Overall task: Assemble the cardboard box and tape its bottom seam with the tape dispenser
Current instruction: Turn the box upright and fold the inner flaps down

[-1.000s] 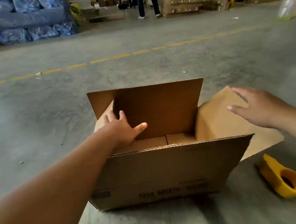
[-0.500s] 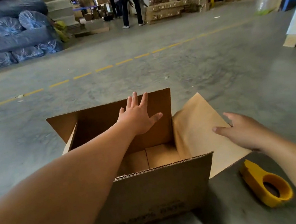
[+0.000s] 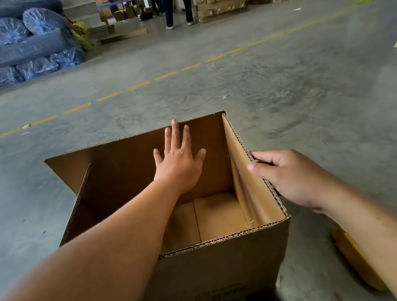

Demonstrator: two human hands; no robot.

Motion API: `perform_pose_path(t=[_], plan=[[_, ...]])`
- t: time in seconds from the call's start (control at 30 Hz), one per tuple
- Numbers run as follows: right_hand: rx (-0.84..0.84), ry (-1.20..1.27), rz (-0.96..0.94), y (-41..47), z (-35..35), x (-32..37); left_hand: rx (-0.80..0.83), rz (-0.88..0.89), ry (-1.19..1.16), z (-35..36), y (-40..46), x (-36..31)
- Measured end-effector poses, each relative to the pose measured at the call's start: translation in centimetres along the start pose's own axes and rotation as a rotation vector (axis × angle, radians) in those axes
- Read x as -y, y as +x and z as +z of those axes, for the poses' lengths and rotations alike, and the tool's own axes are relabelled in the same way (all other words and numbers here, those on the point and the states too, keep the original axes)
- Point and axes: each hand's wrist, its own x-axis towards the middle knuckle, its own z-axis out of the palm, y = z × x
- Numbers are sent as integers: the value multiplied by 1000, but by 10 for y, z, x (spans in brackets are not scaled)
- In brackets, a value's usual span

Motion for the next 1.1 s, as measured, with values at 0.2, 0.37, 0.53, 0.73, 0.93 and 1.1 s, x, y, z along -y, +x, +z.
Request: perform_pose_path(t=[0.2,0.37,0.53,0.73,0.93,1.1], plan=[[107,-18,-62,7,28,15,-31,5,-78,-1,1,2],[271,-121,-75,5,40,9,-46,20,-109,-6,1,8],[454,-172,-41,6,44,10,64,48,-97,-21,-4,9],[430,-317,-57,6,31,30,220,114,99,-64,-46,50],[475,-527,-11,2,25,70,250,-66,32,-129,-115,118],[481,-660,-8,-18,53,96,420,-308,-53,-145,-169,152]])
